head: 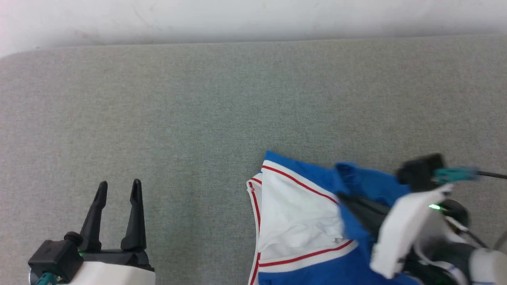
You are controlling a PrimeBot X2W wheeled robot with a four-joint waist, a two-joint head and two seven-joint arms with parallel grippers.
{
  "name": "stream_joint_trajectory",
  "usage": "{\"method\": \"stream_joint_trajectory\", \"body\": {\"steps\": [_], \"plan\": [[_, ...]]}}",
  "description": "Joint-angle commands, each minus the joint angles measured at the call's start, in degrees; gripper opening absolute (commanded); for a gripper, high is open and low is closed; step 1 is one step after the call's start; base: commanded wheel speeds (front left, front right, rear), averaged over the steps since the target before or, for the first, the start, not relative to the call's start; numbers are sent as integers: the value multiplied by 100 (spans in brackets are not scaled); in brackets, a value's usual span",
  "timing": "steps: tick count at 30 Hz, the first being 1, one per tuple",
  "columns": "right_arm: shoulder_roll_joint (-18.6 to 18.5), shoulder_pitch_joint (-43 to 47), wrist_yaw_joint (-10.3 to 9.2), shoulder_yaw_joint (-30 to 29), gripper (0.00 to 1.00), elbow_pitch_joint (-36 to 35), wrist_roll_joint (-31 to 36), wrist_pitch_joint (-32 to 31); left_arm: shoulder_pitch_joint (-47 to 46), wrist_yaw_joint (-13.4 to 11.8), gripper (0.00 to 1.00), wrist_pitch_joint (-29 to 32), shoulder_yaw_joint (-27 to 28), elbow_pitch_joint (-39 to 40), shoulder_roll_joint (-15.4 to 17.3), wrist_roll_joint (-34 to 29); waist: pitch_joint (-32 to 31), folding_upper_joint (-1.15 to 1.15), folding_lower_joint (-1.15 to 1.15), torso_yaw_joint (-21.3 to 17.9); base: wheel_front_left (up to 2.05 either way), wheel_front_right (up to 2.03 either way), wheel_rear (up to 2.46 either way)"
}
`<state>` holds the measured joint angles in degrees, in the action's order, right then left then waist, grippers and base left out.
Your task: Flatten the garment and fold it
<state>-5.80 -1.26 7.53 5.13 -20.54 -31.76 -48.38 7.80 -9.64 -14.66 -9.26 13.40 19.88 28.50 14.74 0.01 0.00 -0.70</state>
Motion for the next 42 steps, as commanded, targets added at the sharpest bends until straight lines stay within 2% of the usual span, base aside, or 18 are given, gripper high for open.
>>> {"method": "stream_joint_trajectory", "body": {"steps": [1,7,12,22,23,24,25,29,32,37,38,42], "plan": [[22,-221,-4,269,0,67,12,-37,-101,32,100,-17,-17,-34,-37,40,-36,-1,0,36,0,0,0],[74,-813,-4,1300,0,570,200,-104,-144,74,100,-2,-102,-105,-66,75,-55,-1,0,120,0,0,0],[112,-1312,-4,1998,0,1286,735,120,-214,114,100,-8,-147,-192,-143,110,1,-1,0,196,0,0,0],[254,-1948,-4,2660,0,2926,1763,40,-431,295,100,-27,-220,-471,-372,77,147,-1,0,353,0,0,0],[262,-1990,-4,2697,9,3033,1799,50,-456,316,100,-28,-228,-499,-395,72,152,-1,0,367,0,0,0],[269,-2033,-4,2742,47,3103,1822,78,-477,335,100,-28,-232,-525,-416,66,157,-1,0,377,0,0,0],[275,-2069,-4,2765,100,3134,1806,123,-492,351,100,-29,-230,-551,-434,61,159,-1,0,381,0,0,0],[287,-2163,-4,2808,100,2944,1495,195,-458,377,100,-31,-142,-617,-463,48,118,-1,0,295,0,0,0],[287,-2130,-4,2591,100,2553,1301,267,-401,394,100,-32,-82,-610,-462,28,70,-1,0,224,0,0,0],[109,-1552,-4,1519,100,1560,1040,457,-279,389,100,-33,19,-507,-452,-2,21,-1,0,55,0,0,0],[109,-1552,-4,1519,100,1560,1040,457,-279,389,100,-33,19,-507,-452,-2,21,-1,0,55,0,0,0],[54,-801,-4,270,100,779,1225,803,-224,380,100,-33,59,-412,-401,-29,76,-1,0,-70,0,0,0]]}}
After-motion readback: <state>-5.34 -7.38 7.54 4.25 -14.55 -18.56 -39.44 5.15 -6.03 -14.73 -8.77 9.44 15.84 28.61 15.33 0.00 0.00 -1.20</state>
